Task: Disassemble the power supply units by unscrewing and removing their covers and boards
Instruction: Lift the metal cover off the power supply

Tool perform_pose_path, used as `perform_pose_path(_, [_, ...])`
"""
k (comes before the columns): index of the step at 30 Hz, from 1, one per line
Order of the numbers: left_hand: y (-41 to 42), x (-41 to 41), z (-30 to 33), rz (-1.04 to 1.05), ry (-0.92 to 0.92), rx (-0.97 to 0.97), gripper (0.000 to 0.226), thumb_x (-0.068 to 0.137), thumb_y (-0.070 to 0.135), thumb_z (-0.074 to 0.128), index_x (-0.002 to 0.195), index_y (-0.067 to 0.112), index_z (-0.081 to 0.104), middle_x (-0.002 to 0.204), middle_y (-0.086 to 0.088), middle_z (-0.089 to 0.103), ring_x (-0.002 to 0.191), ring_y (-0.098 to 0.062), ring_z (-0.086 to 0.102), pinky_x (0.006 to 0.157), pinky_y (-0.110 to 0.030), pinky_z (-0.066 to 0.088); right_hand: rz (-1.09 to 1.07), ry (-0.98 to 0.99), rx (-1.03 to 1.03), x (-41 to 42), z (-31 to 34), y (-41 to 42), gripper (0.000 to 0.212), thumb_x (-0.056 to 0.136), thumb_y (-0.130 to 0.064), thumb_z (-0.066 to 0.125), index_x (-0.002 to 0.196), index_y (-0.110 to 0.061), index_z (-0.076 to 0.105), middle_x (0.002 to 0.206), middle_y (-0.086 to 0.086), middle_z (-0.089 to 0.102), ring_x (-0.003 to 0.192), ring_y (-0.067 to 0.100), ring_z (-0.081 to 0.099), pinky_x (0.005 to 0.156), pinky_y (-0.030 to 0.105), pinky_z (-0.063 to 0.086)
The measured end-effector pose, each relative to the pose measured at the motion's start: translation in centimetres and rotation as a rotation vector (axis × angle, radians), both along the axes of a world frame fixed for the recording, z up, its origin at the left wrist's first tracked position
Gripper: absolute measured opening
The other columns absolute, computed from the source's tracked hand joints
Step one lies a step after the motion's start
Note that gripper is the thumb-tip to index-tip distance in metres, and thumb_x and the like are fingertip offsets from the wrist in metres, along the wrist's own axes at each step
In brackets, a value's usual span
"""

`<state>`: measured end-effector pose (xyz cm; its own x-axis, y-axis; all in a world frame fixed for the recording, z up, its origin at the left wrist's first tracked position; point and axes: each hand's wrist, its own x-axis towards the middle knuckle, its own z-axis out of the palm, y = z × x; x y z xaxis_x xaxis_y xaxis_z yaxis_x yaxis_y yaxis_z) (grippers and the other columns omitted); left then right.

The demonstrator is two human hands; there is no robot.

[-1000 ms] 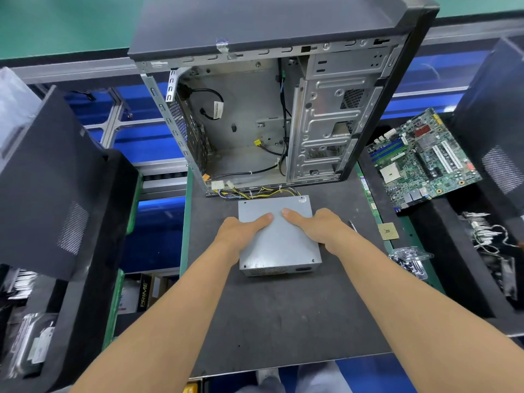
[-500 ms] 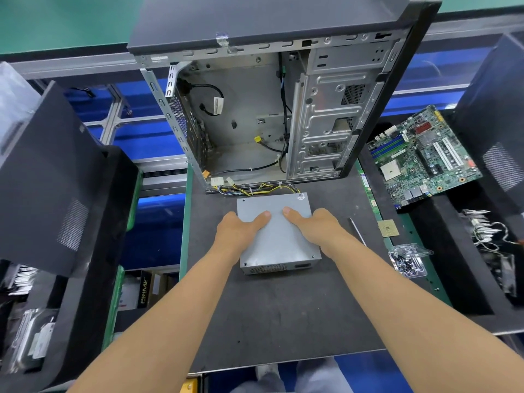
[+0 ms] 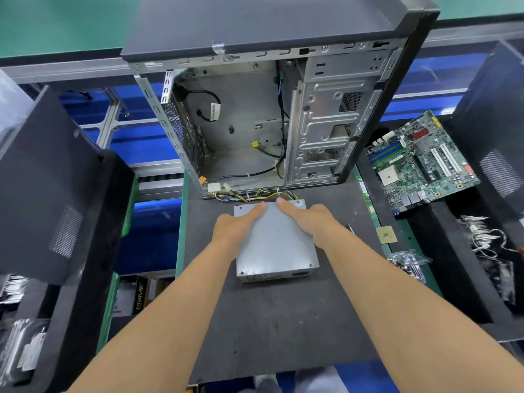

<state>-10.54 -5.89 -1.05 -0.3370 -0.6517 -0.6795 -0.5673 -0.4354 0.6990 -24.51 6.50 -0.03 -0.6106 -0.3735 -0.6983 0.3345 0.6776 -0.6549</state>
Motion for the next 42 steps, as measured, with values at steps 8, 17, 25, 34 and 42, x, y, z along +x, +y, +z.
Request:
perform_pose_path(8, [-0.8,-0.4,0.3,-0.001,-0.019,-0.008,0.071,0.053,0.06,0.092,0.093,0.01,0.062,0.096,-0.004,0.071,0.082,-0.022,0.071,0.066,-0.033,0.058,0.091,0.063,0.06,-1.1,-0.3,-0.3,0.079,0.063,-0.074,0.076,0.103,-0.008,0.057,0.116,0.009,0.062,0.1,0.029,0.064,0.091,0.045,0.055])
perform_pose_path(17, [-1.0,-0.4,1.6,-0.013,0.0,0.061,0.064,0.063,0.053,0.09,0.098,0.009,0.06,0.099,-0.005,0.071,0.084,-0.021,0.07,0.058,-0.028,0.051,0.083,0.053,0.068,-1.1,-0.3,-0.5,0.102,0.065,-0.078,0.071,0.133,-0.006,0.046,0.121,0.007,0.054,0.103,0.028,0.058,0.084,0.04,0.052])
perform_pose_path(25, [-1.6,1.2,1.5,-0.107,0.051,0.101,0.055,0.075,0.049,0.085,0.106,0.006,0.07,0.098,-0.005,0.078,0.09,-0.022,0.073,0.083,-0.038,0.06,0.103,-0.027,-0.006,-1.2,-0.4,0.4,0.098,0.072,-0.075,0.067,0.136,-0.002,0.05,0.132,0.01,0.058,0.117,0.032,0.058,0.102,0.045,0.048])
perform_pose_path(34, [0.1,1.2,3.3,-0.929,-0.042,-0.918,0.13,0.053,0.093,0.057,0.158,0.024,0.019,0.168,0.003,0.007,0.154,-0.015,0.003,0.125,-0.043,0.005,0.076,0.078,-0.061,1.4,-0.5,5.1,0.054,0.089,-0.064,0.055,0.109,-0.015,0.066,0.115,0.001,0.069,0.108,0.023,0.063,0.101,0.046,0.049])
perform_pose_path(42, [1.1,0.3,2.9,-1.513,-0.26,-1.01,0.151,0.044,0.09,0.066,0.157,0.027,-0.013,0.164,0.0,-0.016,0.151,-0.02,-0.02,0.122,-0.053,-0.01,0.006,-0.022,-0.14,4.9,-1.3,8.9,0.051,0.087,-0.07,0.052,0.114,-0.027,0.06,0.118,-0.01,0.064,0.111,0.012,0.06,0.1,0.041,0.05])
